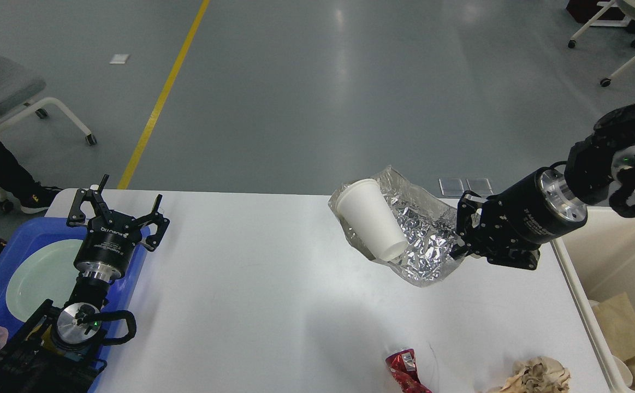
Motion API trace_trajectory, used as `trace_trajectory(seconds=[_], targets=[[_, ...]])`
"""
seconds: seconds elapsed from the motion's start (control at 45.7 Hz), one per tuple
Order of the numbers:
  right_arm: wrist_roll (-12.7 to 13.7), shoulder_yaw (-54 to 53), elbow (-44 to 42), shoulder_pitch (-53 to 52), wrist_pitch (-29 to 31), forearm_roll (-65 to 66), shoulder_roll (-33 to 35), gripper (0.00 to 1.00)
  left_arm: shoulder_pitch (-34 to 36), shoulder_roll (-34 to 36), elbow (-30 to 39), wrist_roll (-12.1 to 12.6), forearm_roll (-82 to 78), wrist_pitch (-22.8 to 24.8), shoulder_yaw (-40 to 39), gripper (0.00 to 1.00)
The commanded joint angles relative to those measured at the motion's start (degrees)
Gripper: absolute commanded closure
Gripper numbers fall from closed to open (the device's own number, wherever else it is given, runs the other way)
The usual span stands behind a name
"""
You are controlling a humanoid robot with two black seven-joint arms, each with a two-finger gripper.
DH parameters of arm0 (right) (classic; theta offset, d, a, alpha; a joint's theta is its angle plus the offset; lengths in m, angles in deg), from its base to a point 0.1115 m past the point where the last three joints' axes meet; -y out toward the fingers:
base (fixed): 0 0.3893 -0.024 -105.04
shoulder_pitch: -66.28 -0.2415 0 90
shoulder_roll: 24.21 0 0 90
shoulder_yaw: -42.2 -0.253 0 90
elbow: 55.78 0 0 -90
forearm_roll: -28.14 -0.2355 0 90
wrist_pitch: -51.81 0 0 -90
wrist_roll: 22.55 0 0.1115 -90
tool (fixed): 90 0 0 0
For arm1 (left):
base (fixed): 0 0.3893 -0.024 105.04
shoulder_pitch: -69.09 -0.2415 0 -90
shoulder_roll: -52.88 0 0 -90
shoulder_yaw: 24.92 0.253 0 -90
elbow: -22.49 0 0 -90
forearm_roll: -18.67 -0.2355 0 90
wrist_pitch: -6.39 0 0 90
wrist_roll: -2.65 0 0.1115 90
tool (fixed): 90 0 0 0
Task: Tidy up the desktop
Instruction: 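Lift the foil-wrapped cup and carry it over the bin, then release the foil-wrapped cup into the bin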
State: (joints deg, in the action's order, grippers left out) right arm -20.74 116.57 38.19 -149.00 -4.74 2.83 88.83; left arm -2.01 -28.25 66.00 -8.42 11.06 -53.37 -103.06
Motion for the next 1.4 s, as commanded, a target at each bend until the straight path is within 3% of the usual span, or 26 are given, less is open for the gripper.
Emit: trace_trajectory(seconds=[0.0, 0.197, 0.438, 0.678, 0.832, 1.007, 1.116, 1.379], targets=[[-0.76, 2.27, 0.95, -1.02, -0.58, 1.48, 0.6, 1.0, 0.0, 0.0, 0.0, 0.0, -0.04, 0.0, 0.0, 0.01], [-0.67, 6.66, 0.69, -1.02, -0.93, 3.41, 4.29, 1.0, 0.0, 0.0, 0.0, 0.0, -0.04, 0.0, 0.0, 0.01], [-0.49, 12.99, -5.81, -0.06, -0.58, 10.97, 15.09, 1.0, 0.0, 0.0, 0.0, 0.0, 0.05, 0.0, 0.0, 0.01], [-0.23, 11.51, -22.58, 11.8, -0.32, 11.77, 28.1, 1.0, 0.0, 0.0, 0.0, 0.0, 0.05, 0.0, 0.0, 0.01], [-0.32, 3.0, -37.62, 28.83, -0.93, 11.33, 33.12, 1.0, 0.0, 0.0, 0.0, 0.0, 0.05, 0.0, 0.0, 0.01], [0.39, -16.42, -50.8, 52.65, -1.72, 10.8, 33.03, 1.0, 0.0, 0.0, 0.0, 0.0, 0.05, 0.0, 0.0, 0.01], [1.0, -28.65, -57.75, 67.16, -7.33, 10.8, 29.88, 1.0, 0.0, 0.0, 0.0, 0.0, -0.04, 0.0, 0.0, 0.01], [6.8, -39.64, -75.85, 86.07, -22.28, 10.71, 16.08, 1.0, 0.0, 0.0, 0.0, 0.0, 0.05, 0.0, 0.0, 0.01]])
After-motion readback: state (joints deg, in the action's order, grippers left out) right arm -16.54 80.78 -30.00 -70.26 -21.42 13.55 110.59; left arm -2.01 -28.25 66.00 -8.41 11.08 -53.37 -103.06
